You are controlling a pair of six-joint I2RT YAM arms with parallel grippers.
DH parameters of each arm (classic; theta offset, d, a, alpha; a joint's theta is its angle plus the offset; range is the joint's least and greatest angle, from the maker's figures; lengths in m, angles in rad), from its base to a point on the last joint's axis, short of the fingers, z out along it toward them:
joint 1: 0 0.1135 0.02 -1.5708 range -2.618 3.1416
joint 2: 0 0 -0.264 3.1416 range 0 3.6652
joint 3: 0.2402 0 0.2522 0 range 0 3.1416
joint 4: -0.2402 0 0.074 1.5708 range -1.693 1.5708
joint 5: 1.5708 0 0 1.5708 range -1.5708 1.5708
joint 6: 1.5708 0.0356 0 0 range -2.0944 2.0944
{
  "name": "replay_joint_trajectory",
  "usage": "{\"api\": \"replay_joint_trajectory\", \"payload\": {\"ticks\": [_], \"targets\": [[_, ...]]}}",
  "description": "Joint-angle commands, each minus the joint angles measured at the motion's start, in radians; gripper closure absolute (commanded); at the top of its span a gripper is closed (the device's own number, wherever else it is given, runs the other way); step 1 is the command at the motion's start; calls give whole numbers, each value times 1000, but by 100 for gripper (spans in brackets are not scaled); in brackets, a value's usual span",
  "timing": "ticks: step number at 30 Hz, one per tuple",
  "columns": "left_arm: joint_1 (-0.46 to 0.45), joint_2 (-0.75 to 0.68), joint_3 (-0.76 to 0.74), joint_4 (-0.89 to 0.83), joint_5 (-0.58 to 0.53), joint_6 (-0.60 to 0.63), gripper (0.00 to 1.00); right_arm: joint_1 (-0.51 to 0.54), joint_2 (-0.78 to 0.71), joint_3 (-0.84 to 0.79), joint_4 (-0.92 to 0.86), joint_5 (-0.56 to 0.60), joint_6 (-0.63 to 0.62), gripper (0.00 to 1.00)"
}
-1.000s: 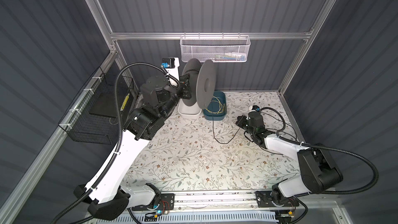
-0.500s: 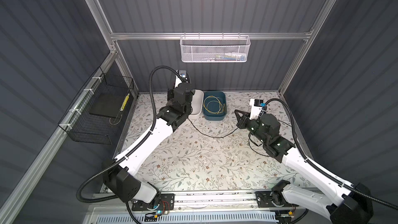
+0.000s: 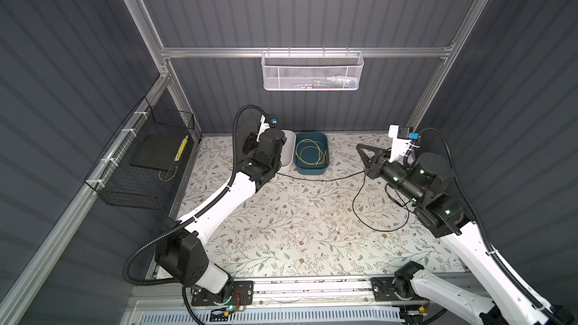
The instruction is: Wrap the cables
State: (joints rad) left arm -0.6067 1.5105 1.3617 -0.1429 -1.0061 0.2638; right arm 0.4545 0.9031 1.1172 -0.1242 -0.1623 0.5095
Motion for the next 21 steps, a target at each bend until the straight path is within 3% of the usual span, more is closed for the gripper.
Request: {"api": "replay_joint_trajectory", "payload": {"ticks": [1,11,21], "targets": [[5,-52,-17,-25,20,21,100,-97,-15,42,-82,-110,32,100],[4,-174,-70,-267,92,-100,100,-390,77,93,94,-343,225,100],[4,-236,-97,-482,165,-181,100,-547,298,234,314,-378,438,91]]}}
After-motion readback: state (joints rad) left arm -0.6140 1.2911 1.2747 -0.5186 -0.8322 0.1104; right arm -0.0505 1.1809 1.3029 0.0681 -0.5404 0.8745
